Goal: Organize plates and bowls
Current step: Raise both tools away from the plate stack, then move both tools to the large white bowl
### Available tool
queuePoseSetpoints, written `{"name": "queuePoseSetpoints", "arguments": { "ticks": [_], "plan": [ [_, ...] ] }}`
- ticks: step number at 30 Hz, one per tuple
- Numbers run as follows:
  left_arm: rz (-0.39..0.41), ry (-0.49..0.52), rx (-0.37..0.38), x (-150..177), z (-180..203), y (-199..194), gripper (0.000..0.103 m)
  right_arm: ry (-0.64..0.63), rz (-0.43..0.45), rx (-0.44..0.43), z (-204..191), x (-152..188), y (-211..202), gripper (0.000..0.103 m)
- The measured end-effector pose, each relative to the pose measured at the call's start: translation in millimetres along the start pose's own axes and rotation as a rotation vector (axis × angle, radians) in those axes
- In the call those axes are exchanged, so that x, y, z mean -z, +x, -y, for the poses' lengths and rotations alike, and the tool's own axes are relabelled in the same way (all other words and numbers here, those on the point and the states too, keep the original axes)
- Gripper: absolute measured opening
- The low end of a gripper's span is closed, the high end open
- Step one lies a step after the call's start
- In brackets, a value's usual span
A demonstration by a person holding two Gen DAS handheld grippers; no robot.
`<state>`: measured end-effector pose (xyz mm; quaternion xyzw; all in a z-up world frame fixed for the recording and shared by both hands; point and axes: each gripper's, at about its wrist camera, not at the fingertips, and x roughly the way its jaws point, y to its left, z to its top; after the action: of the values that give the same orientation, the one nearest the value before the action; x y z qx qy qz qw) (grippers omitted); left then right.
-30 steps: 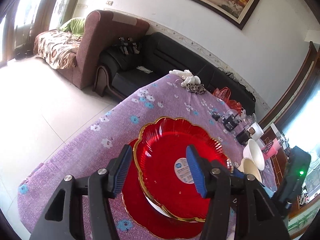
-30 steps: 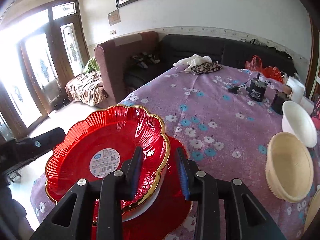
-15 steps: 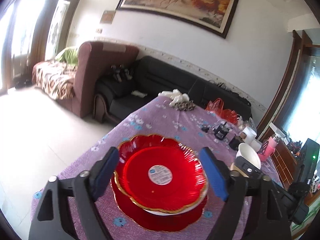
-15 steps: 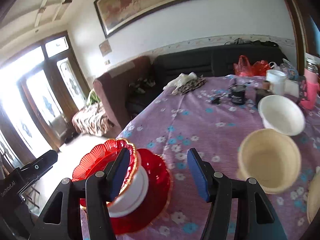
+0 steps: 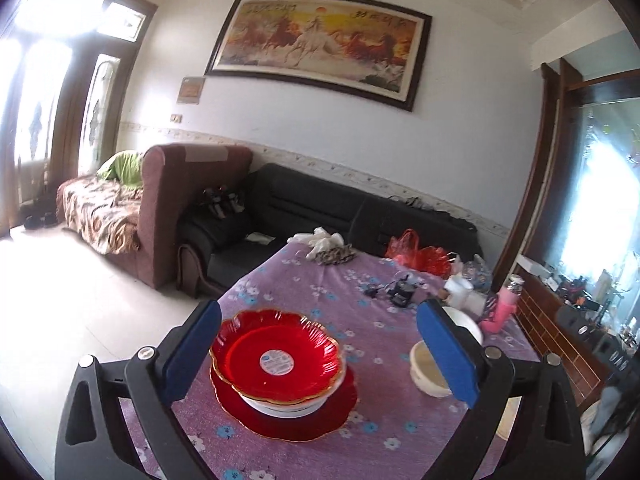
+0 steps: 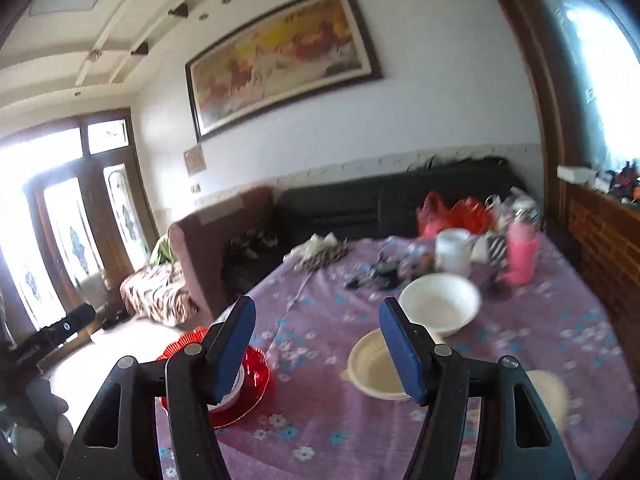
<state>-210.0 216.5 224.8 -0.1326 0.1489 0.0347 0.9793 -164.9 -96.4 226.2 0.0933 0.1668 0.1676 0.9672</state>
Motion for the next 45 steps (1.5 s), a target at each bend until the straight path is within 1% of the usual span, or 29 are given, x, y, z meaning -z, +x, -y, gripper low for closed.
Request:
{"name": "queuePoseSetpoints", "arguments": {
  "ticks": [2,4,6,9,11,12,13,14,15,16,17,18,19,21,22,23,24,25,27,29,31,33,34,36,37,40,42,43,45],
  "plan": [
    [0.035,0.05,-0.005,-12.6,8.7,-15.9,0.098,-0.003,0.024,-0.004,5.6,-21.0,-25.5,0.071],
    [0.084,0.13,-0.049,-33.1,19.8,-35.3,0.098,-0.016,0.047,0.011,8.5,-42.2,-47.4,0.071],
    [0.103,0.179,-0.065,-56.9,25.9,-47.8,0.098,-0.029,0.068,0.019,10.5,-66.9,-70.1,0.071],
    [0.081,0.201,-0.058,-110.5,29.1,-59.9,0.098,-0.031,0.073,0.041,15.2,-118.4,-101.5,0.071],
    [0.077,0.193,-0.082,-151.9,28.9,-64.6,0.098,-0.031,0.064,0.065,17.4,-151.4,-113.4,0.071],
    [0.084,0.192,-0.096,-164.2,29.0,-66.3,0.098,-0.04,0.064,0.093,17.3,-175.6,-121.0,0.071],
    [0.105,0.19,-0.128,-185.9,28.7,-67.8,0.098,-0.05,0.069,0.116,16.7,-191.1,-125.7,0.071],
    [0.125,0.192,-0.154,-198.5,29.5,-68.8,0.098,-0.064,0.076,0.144,15.2,-207.4,-130.4,0.071],
    [0.146,0.199,-0.187,-210.2,31.0,-69.2,0.099,-0.084,0.086,0.181,13.7,-225.2,-135.1,0.074],
    [0.162,0.214,-0.221,-221.5,34.2,-67.4,0.103,-0.108,0.098,0.225,12.1,-246.6,-140.5,0.076],
    [0.173,0.231,-0.248,-233.0,38.1,-63.0,0.103,-0.118,0.105,0.244,12.0,-257.5,-141.9,0.081],
    [0.176,0.238,-0.259,-240.4,41.1,-58.6,0.103,-0.13,0.114,0.27,12.4,-271.2,-143.6,0.083],
    [0.17,0.237,-0.258,-247.4,43.4,-52.0,0.103,-0.139,0.119,0.302,13.6,-284.0,-143.9,0.084],
    [0.132,0.219,-0.208,-254.9,45.1,-34.7,0.103,-0.153,0.121,0.35,18.4,-299.2,-139.5,0.087],
    [0.097,0.207,-0.172,-255.2,45.7,-22.5,0.103,-0.157,0.115,0.366,20.9,-301.4,-134.7,0.088],
    [0.052,0.186,-0.113,-251.1,46.2,-5.6,0.103,-0.16,0.099,0.38,25.3,-301.0,-126.5,0.088],
    [0.035,0.172,-0.082,-247.1,47.9,0.2,0.103,-0.16,0.082,0.381,29.2,-298.6,-121.0,0.088],
    [0.02,0.151,-0.028,-236.6,49.1,14.3,0.103,-0.154,0.058,0.372,35.8,-292.3,-112.2,0.088],
    [0.018,0.133,0.04,-219.1,54.2,31.5,0.103,-0.137,0.002,0.366,50.6,-275.1,-91.4,0.088],
    [-0.006,0.126,0.112,-195.5,63.4,51.9,0.103,-0.127,-0.049,0.356,63.8,-257.4,-70.8,0.088],
    [-0.049,0.119,0.165,-173.7,72.5,70.5,0.103,-0.133,-0.091,0.37,75.9,-231.9,-48.1,0.088],
    [-0.115,0.102,0.222,-151.4,79.9,89.5,0.103,-0.119,-0.134,0.354,89.2,-207.6,-27.2,0.088],
    [-0.149,0.085,0.25,-140.0,82.2,100.4,0.103,-0.092,-0.17,0.339,99.3,-189.9,-14.0,0.088],
    [-0.196,0.067,0.268,-120.2,86.5,116.8,0.103,-0.046,-0.222,0.316,115.8,-164.7,4.7,0.088],
    [-0.219,0.064,0.27,-109.5,88.5,127.6,0.103,-0.014,-0.248,0.288,125.7,-147.1,14.9,0.088],
    [-0.288,0.057,0.262,-77.3,94.8,154.0,0.103,0.053,-0.276,0.255,150.3,-100.2,35.8,0.088],
    [-0.321,0.072,0.241,-57.6,100.3,170.4,0.103,0.094,-0.29,0.25,166.8,-74.1,49.0,0.088],
    [-0.346,0.094,0.226,-44.4,107.0,180.0,0.103,0.132,-0.313,0.236,177.8,-57.6,57.8,0.088],
    [-0.391,0.12,0.219,-27.3,116.4,195.5,0.103,0.188,-0.341,0.22,190.2,-37.8,69.9,0.088]
  ]
}}
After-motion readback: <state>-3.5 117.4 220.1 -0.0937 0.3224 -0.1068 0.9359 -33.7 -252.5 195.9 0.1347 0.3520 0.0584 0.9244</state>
